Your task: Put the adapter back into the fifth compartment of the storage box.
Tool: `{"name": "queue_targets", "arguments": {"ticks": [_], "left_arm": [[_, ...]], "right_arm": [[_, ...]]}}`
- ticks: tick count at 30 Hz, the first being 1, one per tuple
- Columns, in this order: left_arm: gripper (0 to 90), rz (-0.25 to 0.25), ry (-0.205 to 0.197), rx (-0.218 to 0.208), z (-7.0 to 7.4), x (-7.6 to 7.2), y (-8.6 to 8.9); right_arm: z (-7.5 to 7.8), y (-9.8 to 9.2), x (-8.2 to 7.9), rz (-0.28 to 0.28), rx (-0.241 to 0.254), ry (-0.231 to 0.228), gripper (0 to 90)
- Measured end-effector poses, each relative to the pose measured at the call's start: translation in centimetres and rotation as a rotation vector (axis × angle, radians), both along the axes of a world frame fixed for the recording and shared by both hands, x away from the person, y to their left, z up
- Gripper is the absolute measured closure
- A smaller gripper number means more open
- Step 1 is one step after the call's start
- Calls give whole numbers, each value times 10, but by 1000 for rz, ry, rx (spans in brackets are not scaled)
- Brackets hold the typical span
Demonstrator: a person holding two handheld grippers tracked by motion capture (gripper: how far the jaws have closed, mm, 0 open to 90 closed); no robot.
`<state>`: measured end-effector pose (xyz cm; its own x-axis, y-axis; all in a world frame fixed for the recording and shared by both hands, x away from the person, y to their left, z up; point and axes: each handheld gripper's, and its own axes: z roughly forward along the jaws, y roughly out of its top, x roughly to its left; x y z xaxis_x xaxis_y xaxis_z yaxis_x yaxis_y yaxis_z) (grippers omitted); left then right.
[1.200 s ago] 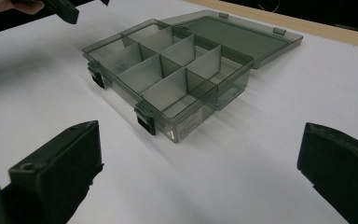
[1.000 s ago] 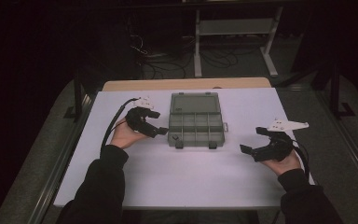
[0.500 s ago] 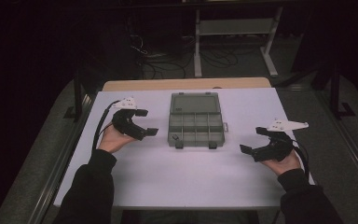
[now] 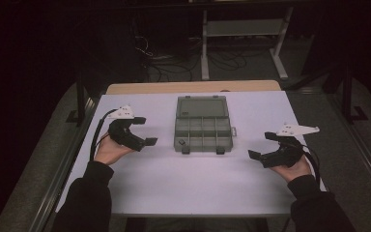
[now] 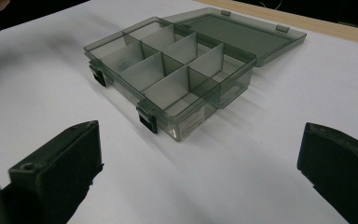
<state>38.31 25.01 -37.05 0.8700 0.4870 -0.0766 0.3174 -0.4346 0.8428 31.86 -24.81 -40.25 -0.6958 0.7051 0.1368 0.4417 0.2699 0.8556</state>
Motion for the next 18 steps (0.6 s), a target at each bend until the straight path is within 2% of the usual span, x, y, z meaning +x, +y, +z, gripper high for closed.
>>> {"name": "queue_targets", "arguments": {"ticks": [8, 11, 18], "left_arm": [[0, 21, -8, -5, 0, -10, 11], [0, 22, -10, -36, 1, -14, 16], [0, 43, -25, -8, 1, -23, 22]], "right_arm": [[0, 0, 0, -1, -1, 0, 0], [0, 0, 0, -1, -2, 0, 0], [0, 0, 0, -1, 0, -1, 0]]}}
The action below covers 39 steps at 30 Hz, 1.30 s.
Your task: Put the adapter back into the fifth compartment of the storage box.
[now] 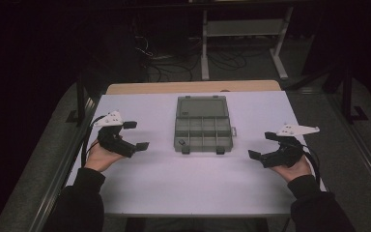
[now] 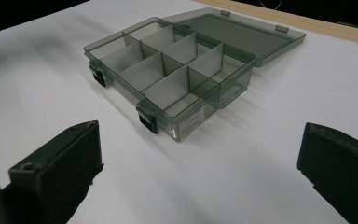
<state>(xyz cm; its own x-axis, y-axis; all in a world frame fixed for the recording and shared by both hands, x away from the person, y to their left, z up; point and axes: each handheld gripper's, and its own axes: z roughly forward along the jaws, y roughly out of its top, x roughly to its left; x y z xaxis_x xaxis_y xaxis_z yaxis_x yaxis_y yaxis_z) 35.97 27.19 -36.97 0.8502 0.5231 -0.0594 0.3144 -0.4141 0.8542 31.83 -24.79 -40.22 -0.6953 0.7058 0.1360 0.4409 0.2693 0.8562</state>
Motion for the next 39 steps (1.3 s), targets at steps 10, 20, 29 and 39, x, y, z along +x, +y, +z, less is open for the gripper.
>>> {"name": "queue_targets", "arguments": {"ticks": [10, 20, 29, 39], "left_arm": [[0, 39, 8, 1, -10, -8, 14], [0, 72, 17, -26, -17, -20, 27], [0, 114, 15, -62, -21, -29, 40], [0, 158, -6, -52, -26, -43, 55]], "right_arm": [[0, 0, 0, 0, -1, 0, 0], [0, 1, 0, 1, -4, -1, 0], [-1, 1, 0, 3, -6, 3, 0], [-2, 3, 1, 11, -13, 13, 0]]}}
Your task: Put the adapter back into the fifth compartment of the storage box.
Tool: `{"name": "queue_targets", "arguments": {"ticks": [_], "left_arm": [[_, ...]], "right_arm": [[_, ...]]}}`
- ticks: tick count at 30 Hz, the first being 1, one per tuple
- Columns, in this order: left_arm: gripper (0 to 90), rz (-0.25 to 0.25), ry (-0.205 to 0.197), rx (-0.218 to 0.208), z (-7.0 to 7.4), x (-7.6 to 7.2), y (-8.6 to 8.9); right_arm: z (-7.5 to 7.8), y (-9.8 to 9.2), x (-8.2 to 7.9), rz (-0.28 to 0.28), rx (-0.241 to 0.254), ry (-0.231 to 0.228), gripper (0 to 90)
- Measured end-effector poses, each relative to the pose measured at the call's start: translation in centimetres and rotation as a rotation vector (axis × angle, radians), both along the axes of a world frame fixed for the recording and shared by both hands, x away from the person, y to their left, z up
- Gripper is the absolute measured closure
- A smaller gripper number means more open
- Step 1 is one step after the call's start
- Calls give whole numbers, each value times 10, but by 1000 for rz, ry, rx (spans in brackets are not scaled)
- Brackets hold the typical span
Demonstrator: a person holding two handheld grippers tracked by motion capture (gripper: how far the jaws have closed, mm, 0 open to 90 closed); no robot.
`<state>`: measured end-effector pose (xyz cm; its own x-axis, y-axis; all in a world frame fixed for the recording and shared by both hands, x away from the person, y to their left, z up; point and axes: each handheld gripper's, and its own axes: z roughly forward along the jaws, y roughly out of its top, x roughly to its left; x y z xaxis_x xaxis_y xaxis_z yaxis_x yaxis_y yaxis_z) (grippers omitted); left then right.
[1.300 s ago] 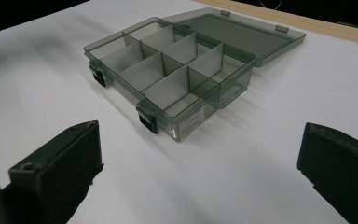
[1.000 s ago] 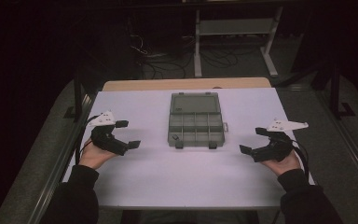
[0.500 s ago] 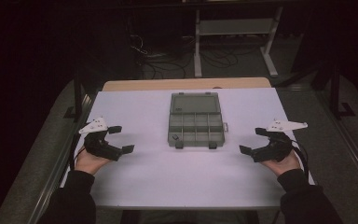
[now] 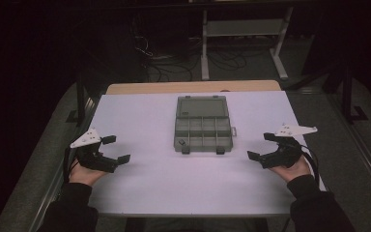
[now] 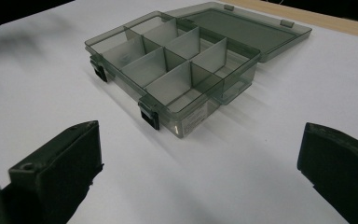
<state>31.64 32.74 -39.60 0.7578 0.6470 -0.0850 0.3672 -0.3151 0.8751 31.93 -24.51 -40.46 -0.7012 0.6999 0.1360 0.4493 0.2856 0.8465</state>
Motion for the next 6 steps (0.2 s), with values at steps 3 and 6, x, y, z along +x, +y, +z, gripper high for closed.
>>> {"name": "queue_targets", "arguments": {"ticks": [3, 6], "left_arm": [[0, 8, -4, -7, 0, -2, 2], [0, 12, -4, -10, -1, -3, 3]], "right_arm": [[0, 1, 0, 2, -2, 0, 0], [0, 1, 0, 2, -3, 3, 0]]}}
